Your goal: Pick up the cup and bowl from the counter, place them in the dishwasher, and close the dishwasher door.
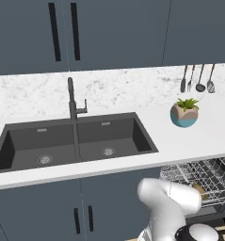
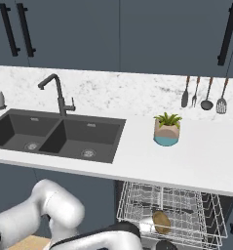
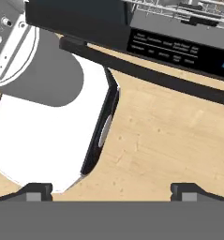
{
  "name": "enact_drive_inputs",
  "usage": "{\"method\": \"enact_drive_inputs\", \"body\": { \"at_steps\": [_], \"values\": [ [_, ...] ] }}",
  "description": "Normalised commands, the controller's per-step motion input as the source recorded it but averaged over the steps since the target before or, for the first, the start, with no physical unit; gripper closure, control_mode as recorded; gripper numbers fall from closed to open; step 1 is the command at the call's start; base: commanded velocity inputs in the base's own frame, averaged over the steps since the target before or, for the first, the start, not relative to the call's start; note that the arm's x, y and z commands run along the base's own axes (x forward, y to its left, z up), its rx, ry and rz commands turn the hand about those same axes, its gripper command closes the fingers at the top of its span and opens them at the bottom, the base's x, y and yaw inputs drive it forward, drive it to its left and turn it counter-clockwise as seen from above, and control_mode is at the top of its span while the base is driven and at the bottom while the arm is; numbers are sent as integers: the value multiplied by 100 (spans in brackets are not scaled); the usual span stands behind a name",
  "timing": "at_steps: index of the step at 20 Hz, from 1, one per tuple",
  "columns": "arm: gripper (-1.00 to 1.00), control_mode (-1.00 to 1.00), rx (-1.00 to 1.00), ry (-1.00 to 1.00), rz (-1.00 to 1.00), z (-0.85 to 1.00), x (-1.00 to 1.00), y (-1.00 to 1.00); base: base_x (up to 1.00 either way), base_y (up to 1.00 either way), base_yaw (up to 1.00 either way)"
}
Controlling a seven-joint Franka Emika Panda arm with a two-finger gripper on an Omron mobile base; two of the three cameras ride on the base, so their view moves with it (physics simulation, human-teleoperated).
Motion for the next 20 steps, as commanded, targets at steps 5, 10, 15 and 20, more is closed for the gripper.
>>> {"method": "enact_drive_inputs", "body": {
  "at_steps": [5, 10, 15, 20],
  "values": [
    [-100, -100, 21, -11, -3, -62, -60, -40, 0, 0, 0],
    [-100, -100, 18, -34, -2, -53, -48, -26, 0, 0, 0],
    [-100, -100, 31, -43, -10, -73, -15, -8, 0, 0, 0],
    [-100, -100, 31, -42, -16, -56, 2, 0, 0, 0, 0]
  ]
}}
